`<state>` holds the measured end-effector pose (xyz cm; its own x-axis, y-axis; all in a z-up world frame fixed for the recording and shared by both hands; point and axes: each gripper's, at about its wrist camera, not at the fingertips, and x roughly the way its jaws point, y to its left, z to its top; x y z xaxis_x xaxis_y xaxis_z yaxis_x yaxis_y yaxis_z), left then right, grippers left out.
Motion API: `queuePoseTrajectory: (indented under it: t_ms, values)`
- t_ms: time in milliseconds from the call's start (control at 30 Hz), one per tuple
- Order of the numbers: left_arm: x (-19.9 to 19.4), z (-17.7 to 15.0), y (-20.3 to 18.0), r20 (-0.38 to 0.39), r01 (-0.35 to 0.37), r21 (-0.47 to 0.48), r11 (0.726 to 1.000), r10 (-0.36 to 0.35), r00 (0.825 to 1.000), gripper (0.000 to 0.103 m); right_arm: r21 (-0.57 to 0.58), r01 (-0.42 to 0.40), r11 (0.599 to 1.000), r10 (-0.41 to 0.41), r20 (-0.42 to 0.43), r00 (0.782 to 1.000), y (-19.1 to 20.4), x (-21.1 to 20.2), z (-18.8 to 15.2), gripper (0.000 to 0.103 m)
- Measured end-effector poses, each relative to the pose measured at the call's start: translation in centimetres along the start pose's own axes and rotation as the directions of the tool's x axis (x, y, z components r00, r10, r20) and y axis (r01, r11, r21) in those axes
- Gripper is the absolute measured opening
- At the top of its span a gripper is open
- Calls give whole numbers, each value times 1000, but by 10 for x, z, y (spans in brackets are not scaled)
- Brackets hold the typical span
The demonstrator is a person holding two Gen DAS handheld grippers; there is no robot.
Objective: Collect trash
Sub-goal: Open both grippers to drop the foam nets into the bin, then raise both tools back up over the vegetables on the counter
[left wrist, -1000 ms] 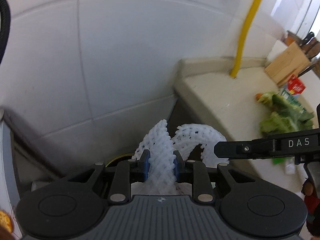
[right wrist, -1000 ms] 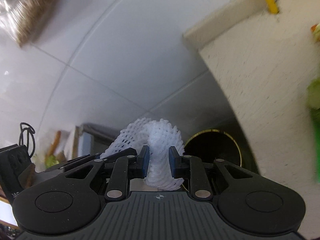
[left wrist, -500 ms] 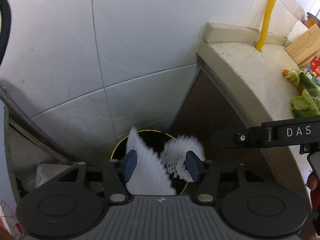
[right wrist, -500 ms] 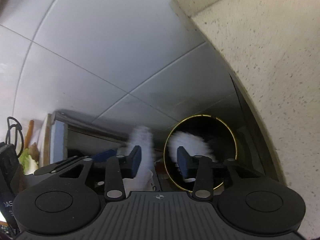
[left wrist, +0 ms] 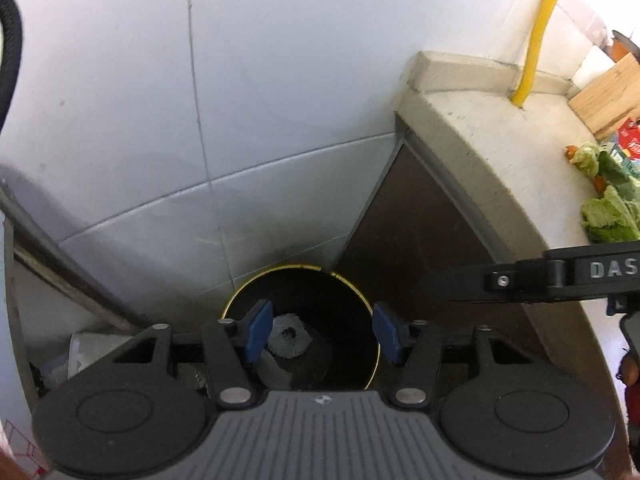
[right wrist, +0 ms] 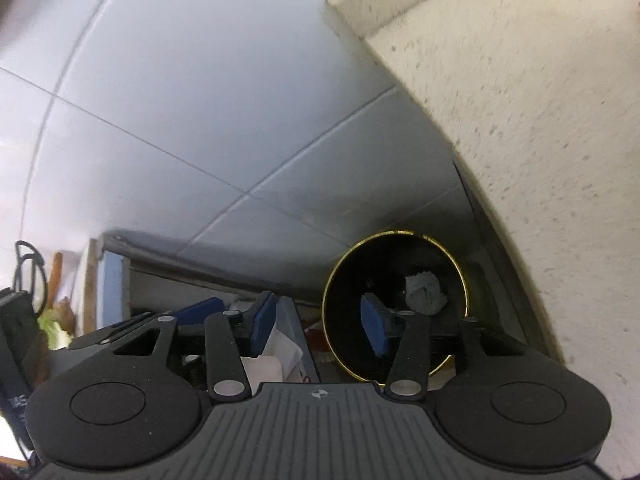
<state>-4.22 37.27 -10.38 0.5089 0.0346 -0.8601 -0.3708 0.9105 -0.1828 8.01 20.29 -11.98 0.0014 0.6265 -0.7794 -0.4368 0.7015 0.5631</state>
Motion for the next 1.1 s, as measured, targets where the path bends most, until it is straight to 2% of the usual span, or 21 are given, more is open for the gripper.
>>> queuePoseTrajectory:
  t_ms: [300, 467, 567, 633, 733, 800, 900, 1100]
  values:
    - [-10, 16, -28, 33, 71, 105, 992, -75, 997, 58, -7, 18, 1000, -17, 132, 991, 1, -50, -7, 69]
    - [-21, 24, -56, 59, 118, 189, 975, -131, 990, 60, 12, 40, 999, -42, 220, 975, -7, -84, -17, 74]
    - [-30, 27, -76, 82, 144, 249, 958, -169, 982, 66, 25, 44, 999, -49, 283, 958, -12, -109, -26, 76]
    - [-34, 29, -89, 91, 165, 291, 943, -199, 976, 69, 23, 82, 996, -85, 332, 939, -13, -125, -33, 77]
    - [-39, 32, -109, 90, 206, 339, 918, -250, 964, 70, 52, 164, 985, -171, 415, 894, -19, -149, -46, 77]
    - [-42, 32, -122, 89, 236, 364, 901, -285, 954, 71, 87, 181, 980, -201, 457, 866, -27, -164, -54, 77]
    - [-44, 33, -144, 81, 278, 408, 870, -338, 938, 74, 149, 202, 968, -250, 507, 825, -43, -186, -67, 85]
    - [-38, 31, -193, 32, 339, 496, 799, -407, 913, 77, 235, 240, 942, -333, 549, 766, -62, -213, -89, 85]
